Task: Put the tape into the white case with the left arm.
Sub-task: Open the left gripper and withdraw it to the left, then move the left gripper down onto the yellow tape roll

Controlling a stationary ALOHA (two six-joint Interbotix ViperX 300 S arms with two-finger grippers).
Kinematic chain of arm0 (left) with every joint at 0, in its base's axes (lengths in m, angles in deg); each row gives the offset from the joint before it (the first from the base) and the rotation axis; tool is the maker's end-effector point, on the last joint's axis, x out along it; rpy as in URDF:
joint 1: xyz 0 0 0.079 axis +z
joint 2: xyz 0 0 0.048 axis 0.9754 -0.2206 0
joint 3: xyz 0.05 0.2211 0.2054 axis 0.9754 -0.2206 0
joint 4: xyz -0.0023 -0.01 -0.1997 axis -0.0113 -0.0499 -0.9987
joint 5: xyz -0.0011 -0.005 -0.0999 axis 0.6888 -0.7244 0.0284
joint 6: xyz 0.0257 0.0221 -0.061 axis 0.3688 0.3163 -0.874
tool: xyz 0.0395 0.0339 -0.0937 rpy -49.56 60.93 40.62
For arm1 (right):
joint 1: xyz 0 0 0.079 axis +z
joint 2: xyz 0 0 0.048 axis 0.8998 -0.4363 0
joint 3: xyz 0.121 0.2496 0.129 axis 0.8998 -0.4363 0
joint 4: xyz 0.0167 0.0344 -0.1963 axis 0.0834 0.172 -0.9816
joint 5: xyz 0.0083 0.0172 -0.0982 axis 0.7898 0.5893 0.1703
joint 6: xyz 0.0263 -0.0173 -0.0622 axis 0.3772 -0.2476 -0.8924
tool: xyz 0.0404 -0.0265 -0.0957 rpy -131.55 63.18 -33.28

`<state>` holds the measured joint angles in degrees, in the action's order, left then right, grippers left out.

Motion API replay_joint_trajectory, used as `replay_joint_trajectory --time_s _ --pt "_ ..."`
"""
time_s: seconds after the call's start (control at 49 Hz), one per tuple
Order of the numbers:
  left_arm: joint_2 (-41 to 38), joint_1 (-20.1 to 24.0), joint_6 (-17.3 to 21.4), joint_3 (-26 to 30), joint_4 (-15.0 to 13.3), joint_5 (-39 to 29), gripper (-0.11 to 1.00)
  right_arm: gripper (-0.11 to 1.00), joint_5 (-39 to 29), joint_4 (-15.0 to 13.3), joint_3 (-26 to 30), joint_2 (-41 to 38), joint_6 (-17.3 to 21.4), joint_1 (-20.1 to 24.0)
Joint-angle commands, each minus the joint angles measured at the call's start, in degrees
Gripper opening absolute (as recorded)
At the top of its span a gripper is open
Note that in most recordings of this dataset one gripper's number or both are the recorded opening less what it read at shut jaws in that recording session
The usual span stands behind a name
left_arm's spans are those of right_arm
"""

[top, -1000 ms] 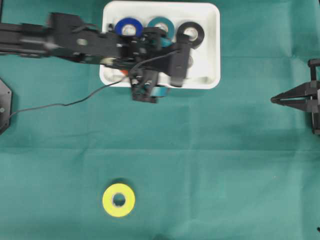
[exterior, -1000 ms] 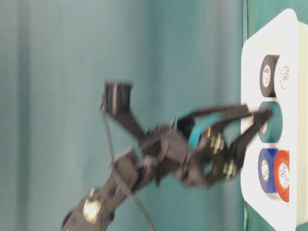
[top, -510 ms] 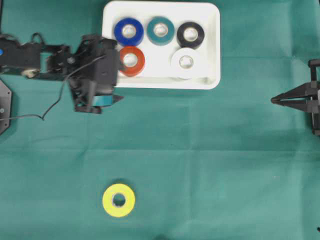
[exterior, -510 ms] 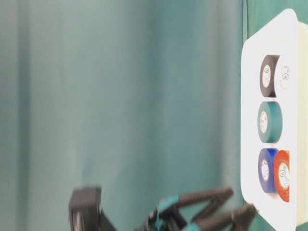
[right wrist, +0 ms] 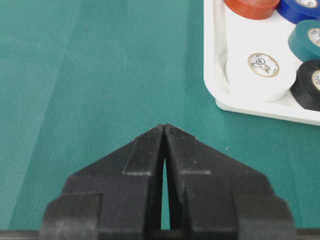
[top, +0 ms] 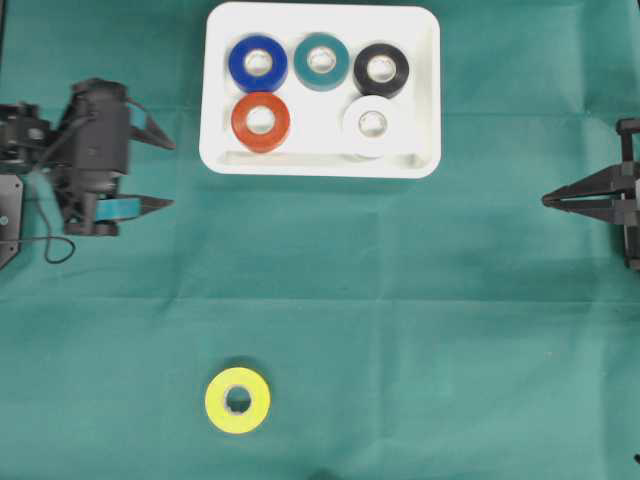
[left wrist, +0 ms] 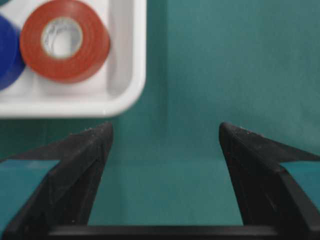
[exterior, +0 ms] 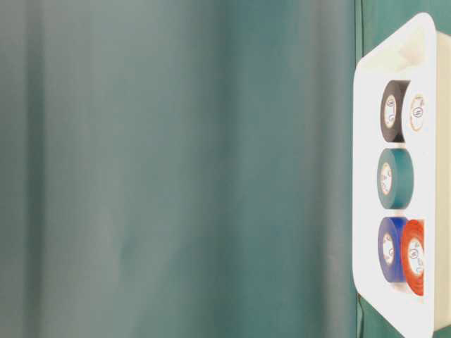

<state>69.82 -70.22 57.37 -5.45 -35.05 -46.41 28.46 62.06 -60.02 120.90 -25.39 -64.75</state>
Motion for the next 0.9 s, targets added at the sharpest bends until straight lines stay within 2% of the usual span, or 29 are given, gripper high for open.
replay_joint_trajectory --time_s 0.0,0.224,0.551,0.632,0.877 --pt "3.34 -0.35 -0.53 -1.49 -0.18 0.97 0.84 -0.10 0.62 -0.09 0.53 -0.44 0.00 0.00" --pt "8.53 -5.10 -0.88 -4.48 -0.18 2.64 0.84 -0.10 0.62 -0.09 0.62 -0.44 0.00 0.00" --pt "10.11 -14.41 -0.97 -5.89 -0.18 1.14 0.84 -0.10 0.62 -0.09 0.70 -0.44 0.00 0.00" --pt "10.99 -16.70 -0.97 -6.15 -0.18 0.18 0.81 -0.10 0.62 -0.09 0.62 -0.44 0.00 0.00" --pt "11.16 -17.93 -1.05 -5.98 -0.18 0.18 0.81 -0.10 0.62 -0.09 0.70 -0.44 0.00 0.00"
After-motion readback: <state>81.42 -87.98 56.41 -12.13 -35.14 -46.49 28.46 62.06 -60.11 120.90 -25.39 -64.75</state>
